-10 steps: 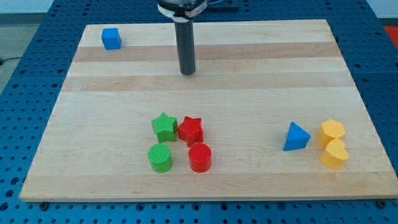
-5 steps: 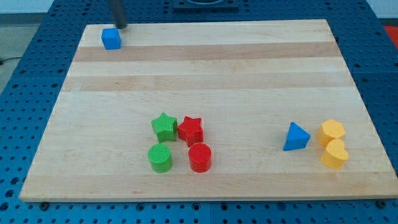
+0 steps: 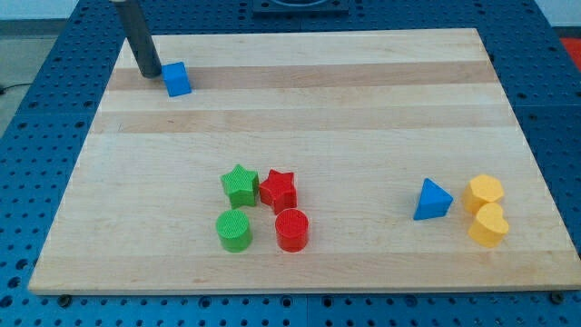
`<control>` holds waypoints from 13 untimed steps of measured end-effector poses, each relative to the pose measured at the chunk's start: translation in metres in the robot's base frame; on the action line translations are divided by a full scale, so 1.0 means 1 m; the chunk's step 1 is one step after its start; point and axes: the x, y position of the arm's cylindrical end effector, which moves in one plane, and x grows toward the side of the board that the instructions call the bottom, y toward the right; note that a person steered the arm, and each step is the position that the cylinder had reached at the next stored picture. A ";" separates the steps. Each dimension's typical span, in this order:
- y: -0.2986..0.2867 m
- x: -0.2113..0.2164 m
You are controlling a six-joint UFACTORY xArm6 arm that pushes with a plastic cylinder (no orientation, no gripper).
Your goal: Move the blue cube top left to the yellow hexagon
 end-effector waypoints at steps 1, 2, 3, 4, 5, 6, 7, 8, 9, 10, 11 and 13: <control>0.061 0.010; 0.083 0.032; 0.096 0.081; 0.151 0.088; 0.170 0.079; 0.201 0.094; 0.252 0.119; 0.284 0.148; 0.313 0.169; 0.344 0.158; 0.356 0.151; 0.400 0.143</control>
